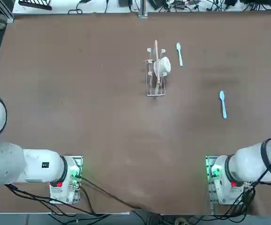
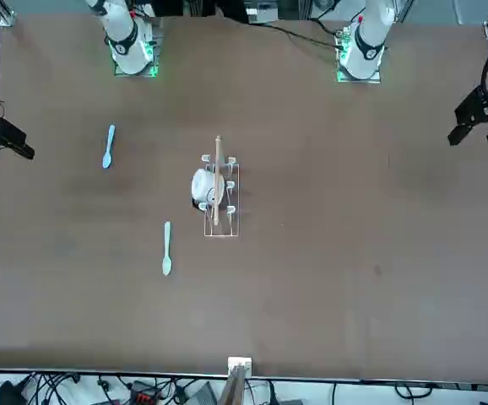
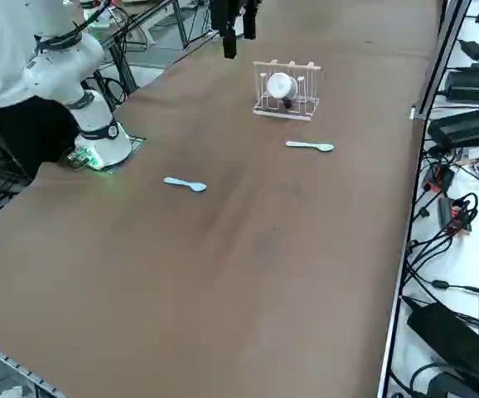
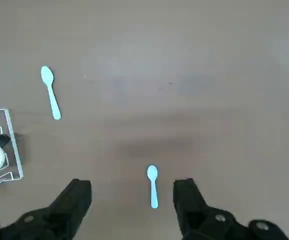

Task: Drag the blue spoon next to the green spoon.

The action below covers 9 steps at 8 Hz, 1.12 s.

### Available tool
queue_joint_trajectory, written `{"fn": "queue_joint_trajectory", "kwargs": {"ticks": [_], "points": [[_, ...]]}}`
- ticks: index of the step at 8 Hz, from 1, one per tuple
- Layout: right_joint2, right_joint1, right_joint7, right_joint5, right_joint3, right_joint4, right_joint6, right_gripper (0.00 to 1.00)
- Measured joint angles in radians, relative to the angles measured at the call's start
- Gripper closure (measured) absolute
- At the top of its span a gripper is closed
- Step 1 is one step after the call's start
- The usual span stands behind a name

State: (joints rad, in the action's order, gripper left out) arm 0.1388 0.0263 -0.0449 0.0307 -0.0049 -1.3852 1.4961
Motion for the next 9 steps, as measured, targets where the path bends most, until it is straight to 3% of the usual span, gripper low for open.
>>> {"fn": "queue_joint_trajectory", "kwargs": {"ticks": [6, 8, 9], "points": [[0.029, 0.001, 0.002, -0.001, -0.001, -0.011, -0.060, 0.00], [0.051, 0.004, 0.002, -0.003, -0.002, -0.069, -0.097, 0.00], [0.048, 0.007, 0.004, -0.003, -0.003, -0.136, -0.054, 0.00]]}}
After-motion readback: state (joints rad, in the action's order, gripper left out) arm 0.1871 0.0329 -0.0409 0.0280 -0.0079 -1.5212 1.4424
